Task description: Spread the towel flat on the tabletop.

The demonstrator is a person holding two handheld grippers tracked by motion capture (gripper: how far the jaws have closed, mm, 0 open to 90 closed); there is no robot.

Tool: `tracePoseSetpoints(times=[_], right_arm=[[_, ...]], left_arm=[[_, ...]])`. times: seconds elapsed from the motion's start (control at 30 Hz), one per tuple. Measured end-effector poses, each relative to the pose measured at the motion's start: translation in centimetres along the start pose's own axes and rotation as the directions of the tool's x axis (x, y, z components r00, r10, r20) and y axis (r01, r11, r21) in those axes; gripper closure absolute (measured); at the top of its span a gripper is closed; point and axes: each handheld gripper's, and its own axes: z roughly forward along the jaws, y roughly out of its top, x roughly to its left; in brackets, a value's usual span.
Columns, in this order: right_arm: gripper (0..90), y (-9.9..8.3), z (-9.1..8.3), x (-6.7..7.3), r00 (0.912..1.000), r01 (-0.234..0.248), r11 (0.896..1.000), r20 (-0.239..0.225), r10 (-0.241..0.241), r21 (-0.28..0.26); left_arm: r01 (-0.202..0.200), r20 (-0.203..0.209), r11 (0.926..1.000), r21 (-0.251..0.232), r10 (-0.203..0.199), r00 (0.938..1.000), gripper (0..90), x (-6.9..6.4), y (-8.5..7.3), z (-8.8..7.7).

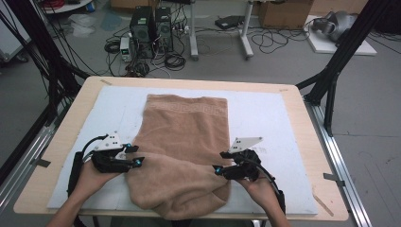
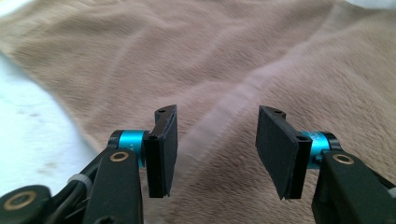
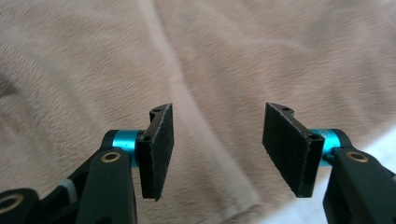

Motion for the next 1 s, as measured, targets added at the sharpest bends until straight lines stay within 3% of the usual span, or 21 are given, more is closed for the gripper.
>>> tracePoseSetpoints(times=[0.07, 0.13, 0.2, 0.27, 0.33, 0.37, 0.43, 0.5, 0.6, 0.77, 1.0], right_arm=[[44.4, -0.3, 0.6, 0.3, 0.9998, 0.012, 1.000, -0.018, -0.012, 0.020], [46.6, -0.7, 1.2, 0.5, 0.9991, 0.010, 0.999, -0.040, -0.008, 0.042], [50.1, -1.3, 1.9, 0.7, 0.9988, 0.009, 0.998, -0.048, -0.006, 0.065], [55.7, -1.8, 2.6, 1.1, 0.9984, 0.019, 0.995, -0.055, -0.014, 0.093], [68.0, -2.1, 2.9, 1.5, 0.9986, 0.046, 0.996, -0.029, -0.043, 0.081], [70.3, -2.0, 2.9, 1.5, 0.9980, 0.049, 0.995, -0.044, -0.046, 0.082], [81.1, -1.9, 3.0, 1.5, 0.9973, 0.057, 0.995, -0.052, -0.053, 0.084], [84.5, -1.5, 2.9, 1.6, 0.9968, 0.058, 0.994, -0.060, -0.052, 0.096], [85.3, -0.9, 2.3, 1.5, 0.9957, 0.069, 0.994, -0.067, -0.064, 0.084], [85.4, 0.1, 0.7, 0.6, 0.9971, 0.040, 0.999, -0.066, -0.038, 0.028], [85.4, 2.7, -0.4, -1.5, 0.9986, 0.052, 0.999, 0.006, -0.052, 0.009]], left_arm=[[-0.010, 0.023, 0.9993, 0.036, 0.009, 0.9997, 50.6, -0.2, -0.4, 0.6], [-0.020, 0.047, 0.9937, 0.111, 0.015, 0.9988, 52.8, -0.2, -0.7, 1.5], [-0.047, 0.035, 0.9899, 0.133, 0.043, 0.9985, 54.4, -0.6, -0.9, 2.0], [-0.066, 0.029, 0.9900, 0.125, 0.063, 0.9976, 61.8, -0.8, -1.1, 2.0], [-0.069, 0.023, 0.9909, 0.116, 0.067, 0.9975, 72.1, -1.0, -1.4, 2.0], [-0.067, 0.029, 0.9914, 0.112, 0.064, 0.9975, 78.8, -1.1, -1.5, 1.9], [-0.079, 0.014, 0.9915, 0.104, 0.077, 0.9969, 83.7, -1.3, -1.5, 1.8], [-0.073, 0.005, 0.9939, 0.083, 0.073, 0.9973, 85.0, -1.3, -1.3, 1.4], [-0.041, 0.031, 0.9976, 0.056, 0.039, 0.9988, 85.5, -0.8, -1.0, 0.7], [-0.009, 0.028, 0.9998, -0.020, 0.009, 0.9996, 86.4, 0.1, 0.5, -0.8], [-0.006, -0.068, 0.9963, -0.086, 0.000, 0.9977, 86.8, 1.5, 3.7, -0.9]])
